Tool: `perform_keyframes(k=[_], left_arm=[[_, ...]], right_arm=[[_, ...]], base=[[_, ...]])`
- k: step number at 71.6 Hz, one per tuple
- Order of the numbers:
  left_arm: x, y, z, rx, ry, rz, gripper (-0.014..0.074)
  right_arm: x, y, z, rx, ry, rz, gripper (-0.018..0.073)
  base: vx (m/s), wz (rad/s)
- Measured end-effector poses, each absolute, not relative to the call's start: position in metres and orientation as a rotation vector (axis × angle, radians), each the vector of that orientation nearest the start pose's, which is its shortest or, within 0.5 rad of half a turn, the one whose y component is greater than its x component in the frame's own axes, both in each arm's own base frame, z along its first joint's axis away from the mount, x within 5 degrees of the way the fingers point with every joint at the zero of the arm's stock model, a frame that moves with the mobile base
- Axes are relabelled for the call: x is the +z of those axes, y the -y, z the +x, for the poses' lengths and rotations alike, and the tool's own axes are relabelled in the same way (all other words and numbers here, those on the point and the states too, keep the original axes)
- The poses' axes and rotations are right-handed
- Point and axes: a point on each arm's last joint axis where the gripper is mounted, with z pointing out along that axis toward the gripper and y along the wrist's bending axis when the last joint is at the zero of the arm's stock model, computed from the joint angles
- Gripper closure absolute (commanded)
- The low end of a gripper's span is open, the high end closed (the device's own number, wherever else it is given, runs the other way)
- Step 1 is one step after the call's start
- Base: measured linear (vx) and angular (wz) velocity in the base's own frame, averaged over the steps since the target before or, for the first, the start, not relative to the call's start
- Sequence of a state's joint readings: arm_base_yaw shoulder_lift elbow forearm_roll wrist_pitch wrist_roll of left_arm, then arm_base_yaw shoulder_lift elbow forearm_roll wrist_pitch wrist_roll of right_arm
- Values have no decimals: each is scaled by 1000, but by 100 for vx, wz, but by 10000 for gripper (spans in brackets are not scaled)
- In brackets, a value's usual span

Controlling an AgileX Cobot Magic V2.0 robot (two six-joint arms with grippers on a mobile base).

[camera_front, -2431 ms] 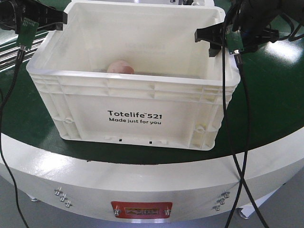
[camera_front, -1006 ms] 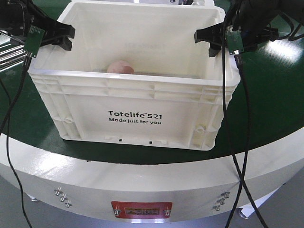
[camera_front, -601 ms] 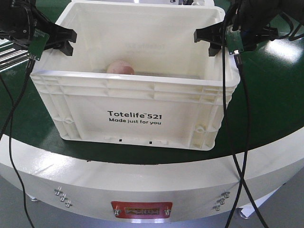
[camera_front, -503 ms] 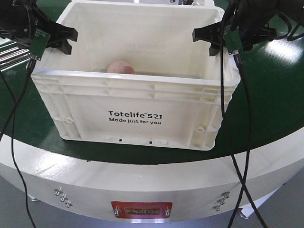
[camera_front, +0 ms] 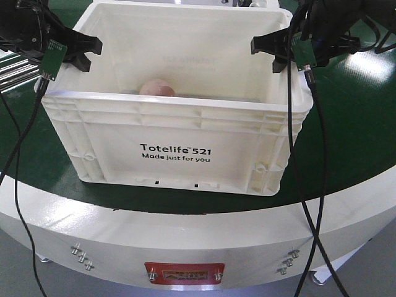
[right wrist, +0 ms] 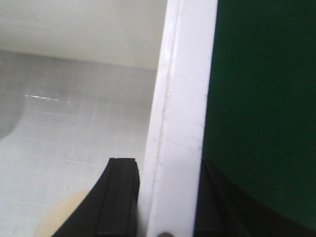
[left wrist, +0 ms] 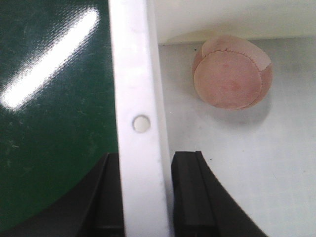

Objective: Place moving items into box and shelve
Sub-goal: 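Close both grippers on the tote rims, then lift the tote off the conveyor with both grippers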

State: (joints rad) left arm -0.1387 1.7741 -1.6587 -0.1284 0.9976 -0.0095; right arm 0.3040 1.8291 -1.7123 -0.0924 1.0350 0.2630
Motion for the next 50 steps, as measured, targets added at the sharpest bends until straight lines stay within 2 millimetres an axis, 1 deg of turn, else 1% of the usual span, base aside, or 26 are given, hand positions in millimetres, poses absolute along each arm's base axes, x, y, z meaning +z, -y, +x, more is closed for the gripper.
perform_keyframes(k=[19,31,41,50], left_arm=[[330,65,388,-242,-2593,131,622],[332,65,387,-264,-2584,149,619],[335,65,381,-271,-2596,163,619],[344,64,373,-279,-2595,170,617]], right_arm=[[324,-114,387,79,-2619,-88,571],[328,-113,382,90,-2623,-87,571],[337,-112,374,102,-2624,-106,571],[347,-111,367,116,-2613,-119,571]], base=[[0,0],[0,0],[0,0],[0,0]])
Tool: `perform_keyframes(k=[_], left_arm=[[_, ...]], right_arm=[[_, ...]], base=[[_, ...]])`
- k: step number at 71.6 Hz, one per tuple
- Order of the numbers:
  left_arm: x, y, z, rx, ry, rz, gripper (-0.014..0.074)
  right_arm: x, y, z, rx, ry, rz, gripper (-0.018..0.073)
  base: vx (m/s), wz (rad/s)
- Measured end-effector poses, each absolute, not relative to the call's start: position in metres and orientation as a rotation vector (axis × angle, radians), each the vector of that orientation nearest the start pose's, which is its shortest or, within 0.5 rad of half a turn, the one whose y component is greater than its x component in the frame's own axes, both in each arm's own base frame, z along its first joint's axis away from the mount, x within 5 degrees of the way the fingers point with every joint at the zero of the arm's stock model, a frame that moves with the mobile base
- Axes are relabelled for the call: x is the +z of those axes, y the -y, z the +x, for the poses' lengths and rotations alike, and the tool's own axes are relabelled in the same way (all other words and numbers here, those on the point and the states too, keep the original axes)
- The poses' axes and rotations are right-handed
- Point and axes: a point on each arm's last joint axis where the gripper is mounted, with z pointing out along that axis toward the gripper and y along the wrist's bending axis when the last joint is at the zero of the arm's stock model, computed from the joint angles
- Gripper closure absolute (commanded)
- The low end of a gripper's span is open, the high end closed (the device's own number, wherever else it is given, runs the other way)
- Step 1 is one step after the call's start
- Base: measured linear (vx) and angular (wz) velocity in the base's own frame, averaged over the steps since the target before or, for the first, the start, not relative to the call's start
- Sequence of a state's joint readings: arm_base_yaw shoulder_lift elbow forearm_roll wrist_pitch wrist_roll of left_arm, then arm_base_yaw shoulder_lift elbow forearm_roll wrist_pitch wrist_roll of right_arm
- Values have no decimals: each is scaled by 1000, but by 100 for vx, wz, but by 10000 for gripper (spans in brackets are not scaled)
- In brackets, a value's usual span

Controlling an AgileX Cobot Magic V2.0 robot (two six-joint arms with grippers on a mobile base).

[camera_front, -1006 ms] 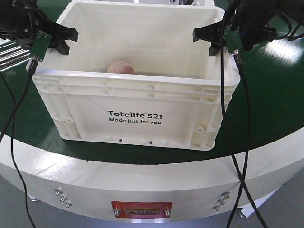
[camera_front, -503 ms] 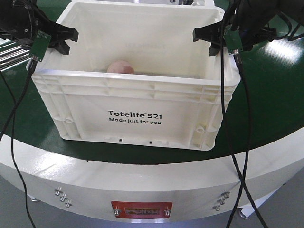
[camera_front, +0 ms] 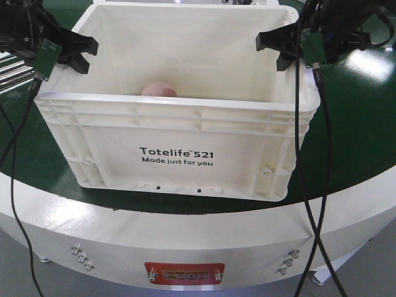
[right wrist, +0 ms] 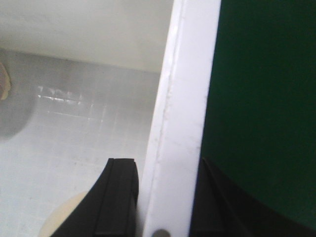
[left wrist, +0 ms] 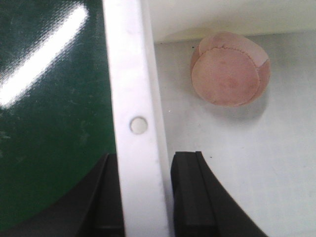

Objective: Place moving items into box and shelve
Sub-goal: 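Lift the tote off the conveyor with both grippers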

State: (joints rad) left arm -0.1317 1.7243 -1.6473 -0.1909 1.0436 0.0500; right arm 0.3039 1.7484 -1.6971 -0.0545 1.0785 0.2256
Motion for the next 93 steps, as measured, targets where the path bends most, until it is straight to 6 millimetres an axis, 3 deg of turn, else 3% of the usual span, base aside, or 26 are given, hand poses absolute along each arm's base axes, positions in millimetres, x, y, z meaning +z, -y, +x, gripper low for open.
perform_keyframes(k=[23,51,93], left_arm=[[377,60,348,-269,-2531,190,617],[396,58,326,-285,-2526,217,617],[401,56,321,-287,-2515,222,615]], right_arm=[[369,-109,351,182,-2573,-137,571],[391,-106,330,247,-2558,-151,571],[392,-106,327,273,-2568,-157,571]], base=[[0,0],[0,0],[0,0]])
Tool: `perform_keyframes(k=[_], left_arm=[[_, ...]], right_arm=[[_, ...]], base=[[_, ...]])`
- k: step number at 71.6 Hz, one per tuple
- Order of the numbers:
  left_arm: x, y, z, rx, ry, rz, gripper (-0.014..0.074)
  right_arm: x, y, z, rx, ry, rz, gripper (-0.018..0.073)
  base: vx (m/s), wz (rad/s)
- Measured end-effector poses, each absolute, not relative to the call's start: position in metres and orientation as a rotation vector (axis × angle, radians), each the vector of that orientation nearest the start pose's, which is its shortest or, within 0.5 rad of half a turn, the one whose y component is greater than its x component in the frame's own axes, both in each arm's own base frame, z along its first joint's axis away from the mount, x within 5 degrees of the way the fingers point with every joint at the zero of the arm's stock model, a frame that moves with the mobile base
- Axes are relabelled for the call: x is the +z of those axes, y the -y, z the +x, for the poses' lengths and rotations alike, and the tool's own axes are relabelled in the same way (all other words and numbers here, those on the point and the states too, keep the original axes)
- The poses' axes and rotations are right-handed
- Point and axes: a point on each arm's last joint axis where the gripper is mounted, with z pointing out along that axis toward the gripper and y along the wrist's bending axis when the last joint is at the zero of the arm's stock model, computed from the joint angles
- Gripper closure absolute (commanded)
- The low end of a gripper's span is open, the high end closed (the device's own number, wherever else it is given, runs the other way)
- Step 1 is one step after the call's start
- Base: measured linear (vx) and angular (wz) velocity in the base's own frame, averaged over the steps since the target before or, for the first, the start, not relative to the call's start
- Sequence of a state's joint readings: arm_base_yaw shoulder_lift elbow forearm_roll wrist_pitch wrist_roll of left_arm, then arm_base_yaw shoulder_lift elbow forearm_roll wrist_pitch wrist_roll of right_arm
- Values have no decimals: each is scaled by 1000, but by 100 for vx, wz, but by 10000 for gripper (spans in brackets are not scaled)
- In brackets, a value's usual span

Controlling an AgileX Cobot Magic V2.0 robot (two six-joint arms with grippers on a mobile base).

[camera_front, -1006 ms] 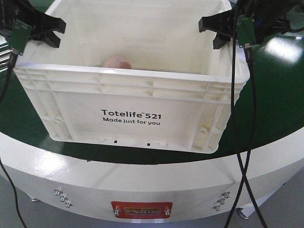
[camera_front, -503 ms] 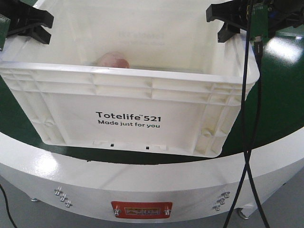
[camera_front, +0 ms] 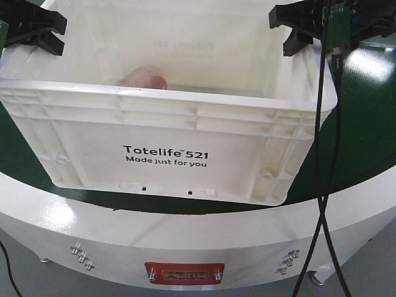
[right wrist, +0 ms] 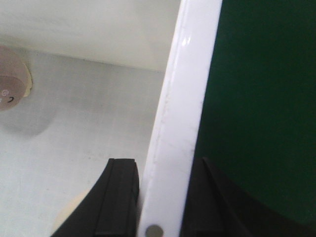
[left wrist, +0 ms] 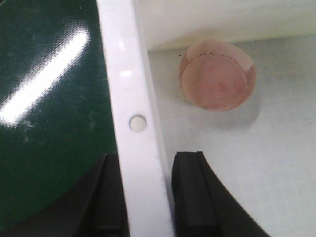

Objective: Place moving items into box and shelve
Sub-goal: 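Lift the tote off the conveyor with both grippers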

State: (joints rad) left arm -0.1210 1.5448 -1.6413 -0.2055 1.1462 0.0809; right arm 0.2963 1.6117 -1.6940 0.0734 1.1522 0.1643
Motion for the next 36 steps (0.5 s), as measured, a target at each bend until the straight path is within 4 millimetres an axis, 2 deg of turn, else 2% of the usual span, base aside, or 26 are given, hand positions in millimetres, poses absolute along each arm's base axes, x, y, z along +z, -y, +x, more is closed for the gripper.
perform_keyframes(k=[36], left_arm=[[400,56,321,-287,-2515,224,613]], right_arm=[[392,-106,327,272,-2568,-160,571]], base=[[0,0]])
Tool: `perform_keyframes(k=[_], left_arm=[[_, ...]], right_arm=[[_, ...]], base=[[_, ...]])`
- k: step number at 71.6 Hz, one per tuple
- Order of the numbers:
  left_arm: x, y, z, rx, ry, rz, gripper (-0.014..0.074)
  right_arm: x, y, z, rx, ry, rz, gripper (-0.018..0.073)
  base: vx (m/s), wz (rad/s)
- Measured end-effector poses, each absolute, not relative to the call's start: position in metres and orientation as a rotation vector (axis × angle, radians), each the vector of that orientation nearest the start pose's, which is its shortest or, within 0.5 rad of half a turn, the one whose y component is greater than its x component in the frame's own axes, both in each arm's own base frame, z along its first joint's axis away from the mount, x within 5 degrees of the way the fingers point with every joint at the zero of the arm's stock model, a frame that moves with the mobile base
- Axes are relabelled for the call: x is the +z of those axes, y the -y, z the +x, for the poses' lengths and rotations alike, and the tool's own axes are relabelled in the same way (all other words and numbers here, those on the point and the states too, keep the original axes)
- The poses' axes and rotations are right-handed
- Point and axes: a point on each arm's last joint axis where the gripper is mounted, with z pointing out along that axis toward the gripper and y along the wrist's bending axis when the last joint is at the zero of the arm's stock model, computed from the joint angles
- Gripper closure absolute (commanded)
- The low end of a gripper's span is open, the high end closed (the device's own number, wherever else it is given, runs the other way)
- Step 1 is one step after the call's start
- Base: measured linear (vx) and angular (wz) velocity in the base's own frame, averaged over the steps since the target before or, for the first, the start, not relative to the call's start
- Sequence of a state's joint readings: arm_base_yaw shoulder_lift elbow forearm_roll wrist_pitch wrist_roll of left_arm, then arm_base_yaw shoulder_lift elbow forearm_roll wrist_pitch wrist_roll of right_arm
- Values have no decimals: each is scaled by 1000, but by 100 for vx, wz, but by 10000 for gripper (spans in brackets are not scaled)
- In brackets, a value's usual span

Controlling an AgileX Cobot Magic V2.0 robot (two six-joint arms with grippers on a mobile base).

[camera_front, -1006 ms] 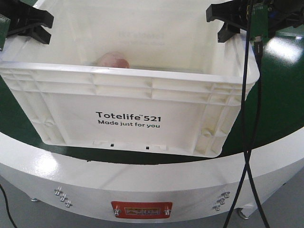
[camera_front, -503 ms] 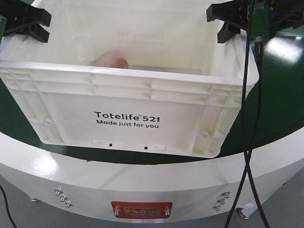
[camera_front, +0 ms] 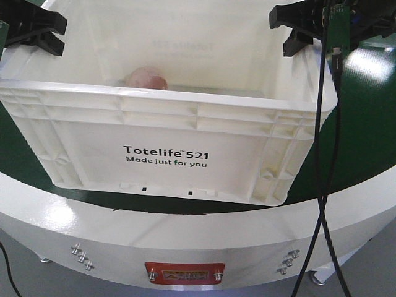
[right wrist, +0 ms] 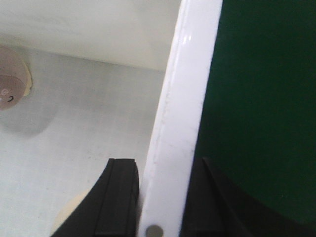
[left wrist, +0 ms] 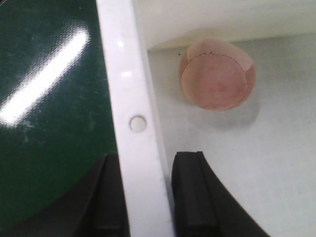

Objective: Place moving items into box and shelve
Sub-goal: 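Lift the tote off the conveyor with both grippers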

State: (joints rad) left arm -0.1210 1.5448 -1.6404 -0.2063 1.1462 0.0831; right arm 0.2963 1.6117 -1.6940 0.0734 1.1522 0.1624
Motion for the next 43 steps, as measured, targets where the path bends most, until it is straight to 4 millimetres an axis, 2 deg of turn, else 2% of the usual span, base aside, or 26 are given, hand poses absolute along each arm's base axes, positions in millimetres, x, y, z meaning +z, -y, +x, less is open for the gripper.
perform_keyframes(k=[43], left_arm=[[400,56,321,-288,-2515,224,613]], right_arm=[[392,-106,327,271,-2568,-159,571]], base=[[0,0]])
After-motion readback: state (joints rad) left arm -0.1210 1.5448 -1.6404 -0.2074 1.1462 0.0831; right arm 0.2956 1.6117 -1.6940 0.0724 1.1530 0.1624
